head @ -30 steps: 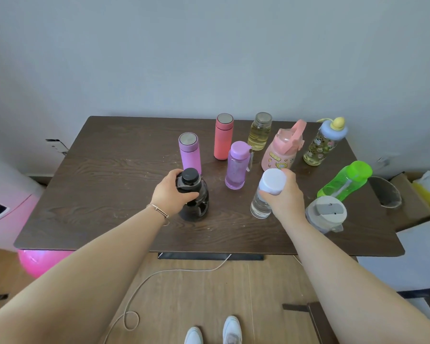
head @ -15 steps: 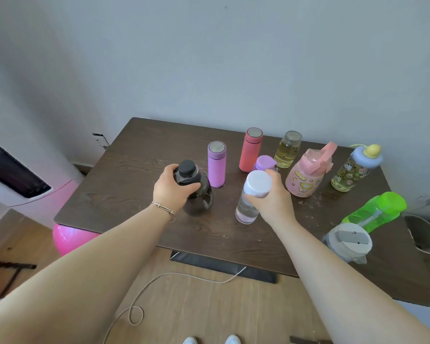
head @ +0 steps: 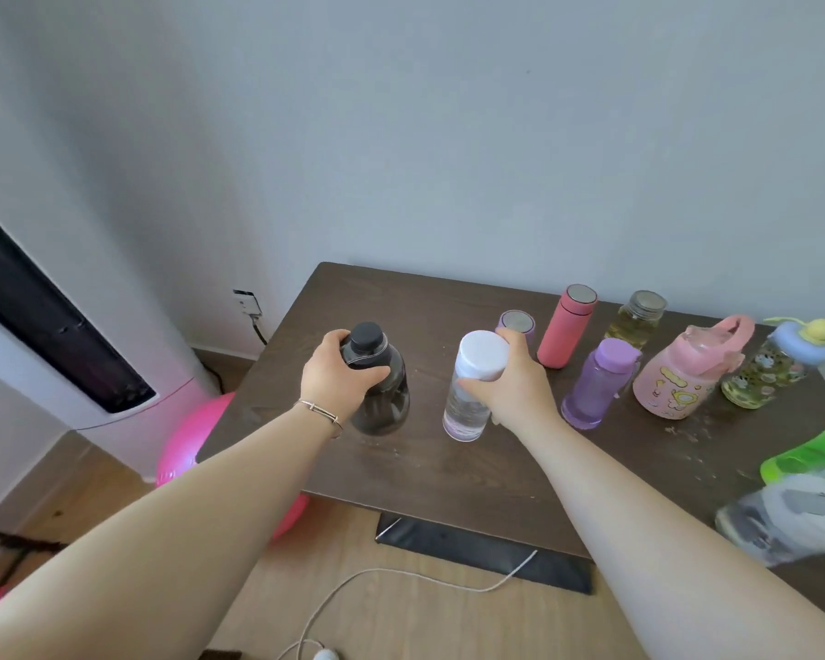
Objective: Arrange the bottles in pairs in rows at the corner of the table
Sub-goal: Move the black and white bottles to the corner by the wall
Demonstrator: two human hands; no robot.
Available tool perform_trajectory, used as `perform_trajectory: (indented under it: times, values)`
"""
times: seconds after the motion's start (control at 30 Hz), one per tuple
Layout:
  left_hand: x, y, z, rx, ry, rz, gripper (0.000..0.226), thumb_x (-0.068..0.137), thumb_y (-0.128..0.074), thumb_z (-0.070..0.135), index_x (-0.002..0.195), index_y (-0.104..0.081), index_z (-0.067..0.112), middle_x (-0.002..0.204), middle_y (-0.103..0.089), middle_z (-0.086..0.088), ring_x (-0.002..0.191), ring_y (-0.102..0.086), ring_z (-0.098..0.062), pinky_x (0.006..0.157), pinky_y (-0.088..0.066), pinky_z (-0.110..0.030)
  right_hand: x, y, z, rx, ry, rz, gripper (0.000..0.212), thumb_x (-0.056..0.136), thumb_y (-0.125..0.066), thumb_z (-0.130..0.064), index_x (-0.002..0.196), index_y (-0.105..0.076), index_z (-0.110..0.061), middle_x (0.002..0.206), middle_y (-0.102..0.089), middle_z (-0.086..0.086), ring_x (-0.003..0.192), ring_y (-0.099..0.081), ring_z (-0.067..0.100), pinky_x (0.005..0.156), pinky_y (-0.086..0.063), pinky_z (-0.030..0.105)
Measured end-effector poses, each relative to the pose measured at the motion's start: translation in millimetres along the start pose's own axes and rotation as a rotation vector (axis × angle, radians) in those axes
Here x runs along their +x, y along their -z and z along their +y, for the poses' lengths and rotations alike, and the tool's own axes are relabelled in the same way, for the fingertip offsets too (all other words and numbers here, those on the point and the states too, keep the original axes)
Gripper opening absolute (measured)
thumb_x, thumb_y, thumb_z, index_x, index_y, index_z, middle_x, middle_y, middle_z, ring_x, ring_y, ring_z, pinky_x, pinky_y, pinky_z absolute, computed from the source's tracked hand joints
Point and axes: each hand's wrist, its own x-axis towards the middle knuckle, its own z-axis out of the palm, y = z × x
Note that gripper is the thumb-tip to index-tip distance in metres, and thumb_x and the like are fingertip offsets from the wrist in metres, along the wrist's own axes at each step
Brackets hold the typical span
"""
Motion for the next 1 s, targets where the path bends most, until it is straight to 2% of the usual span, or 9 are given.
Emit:
perform_trajectory:
  times: [0.1,0.23,0.33,0.5,0.53,0.67,0.8,0.9,1.0]
  values:
    - [25.7,27.9,-16.8,0.003,-0.017,-0.041,0.072,0.066,-0.083,0.036,0.129,-0.049,0.027,0.117,-0.062,0.007,0.105,-0.058,-0.019,0.086,-0.047,-0.03,2.1,-26.9,-27.2,0.019,-0.024,0.04,0.083,0.086,-0.087,-0.024,0.155,-0.04,-0.03,0.128,-0.06,-0.001,0.099,-0.065,0.033,0.098,-0.064,0.05]
    - [58.6,59.2,-33.9,0.019,-0.045,-0.107,0.074,0.065,-0.083,0.037,0.13,-0.048,0.027,0.118,-0.063,0.007,0.104,-0.058,-0.019,0.089,-0.049,-0.032,9.3,-57.1,-58.0,0.054,-0.063,0.097,0.081,0.087,-0.088,-0.022,0.154,-0.041,-0.027,0.124,-0.057,-0.003,0.12,-0.068,0.036,0.099,-0.062,0.049]
    - [80.3,74.5,-41.9,0.041,-0.088,-0.149,0.072,0.065,-0.082,0.036,0.129,-0.049,0.027,0.116,-0.062,0.009,0.102,-0.058,-0.017,0.084,-0.045,-0.027,17.8,-73.7,-73.8,0.083,-0.088,0.137,0.081,0.088,-0.087,-0.02,0.154,-0.041,-0.026,0.13,-0.061,0.001,0.124,-0.064,0.033,0.098,-0.061,0.046]
    - [114.6,85.7,-46.6,0.042,-0.104,-0.152,0.073,0.065,-0.082,0.038,0.129,-0.049,0.027,0.117,-0.063,0.008,0.104,-0.059,-0.018,0.086,-0.046,-0.028,38.9,-89.5,-93.0,0.092,-0.107,0.16,0.08,0.09,-0.086,-0.023,0.155,-0.04,-0.029,0.145,-0.061,0.005,0.112,-0.056,0.026,0.066,-0.05,0.031]
    - [122.1,85.9,-46.6,0.036,-0.101,-0.151,0.075,0.065,-0.083,0.038,0.13,-0.048,0.026,0.119,-0.063,0.007,0.106,-0.059,-0.019,0.087,-0.047,-0.029,44.3,-91.4,-95.6,0.091,-0.103,0.161,0.08,0.09,-0.086,-0.023,0.155,-0.039,-0.029,0.146,-0.061,0.005,0.114,-0.057,0.027,0.067,-0.05,0.031]
    - [149.9,83.3,-45.6,0.016,-0.085,-0.129,0.075,0.066,-0.084,0.036,0.13,-0.048,0.024,0.12,-0.062,0.005,0.107,-0.059,-0.02,0.086,-0.044,-0.028,69.5,-98.3,-103.2,0.103,-0.091,0.155,0.082,0.09,-0.087,-0.021,0.157,-0.039,-0.027,0.148,-0.06,0.007,0.119,-0.056,0.026,0.095,-0.051,0.036]
    - [178.8,74.7,-45.7,-0.001,-0.046,-0.105,0.074,0.066,-0.084,0.036,0.13,-0.049,0.024,0.12,-0.063,0.005,0.108,-0.059,-0.02,0.088,-0.046,-0.029,102.8,-106.7,-106.2,0.104,-0.076,0.127,0.08,0.09,-0.087,-0.019,0.155,-0.041,-0.025,0.147,-0.06,0.007,0.113,-0.055,0.026,0.095,-0.05,0.034]
    - [202.2,68.7,-43.3,0.0,-0.024,-0.082,0.073,0.066,-0.084,0.036,0.13,-0.049,0.025,0.117,-0.063,0.007,0.102,-0.058,-0.017,0.084,-0.046,-0.028,131.7,-114.8,-109.1,0.081,-0.082,0.077,0.081,0.088,-0.086,-0.02,0.154,-0.041,-0.029,0.135,-0.059,0.003,0.112,-0.072,0.042,0.097,-0.064,0.049]
    - [225.6,62.6,-40.5,0.001,-0.008,-0.055,0.07,0.068,-0.083,0.033,0.129,-0.05,0.024,0.112,-0.061,0.008,0.094,-0.053,-0.013,0.08,-0.04,-0.025,160.4,-121.2,-112.9,0.071,-0.083,0.032,0.081,0.087,-0.086,-0.021,0.153,-0.04,-0.03,0.129,-0.055,0.0,0.106,-0.073,0.043,0.096,-0.065,0.053]
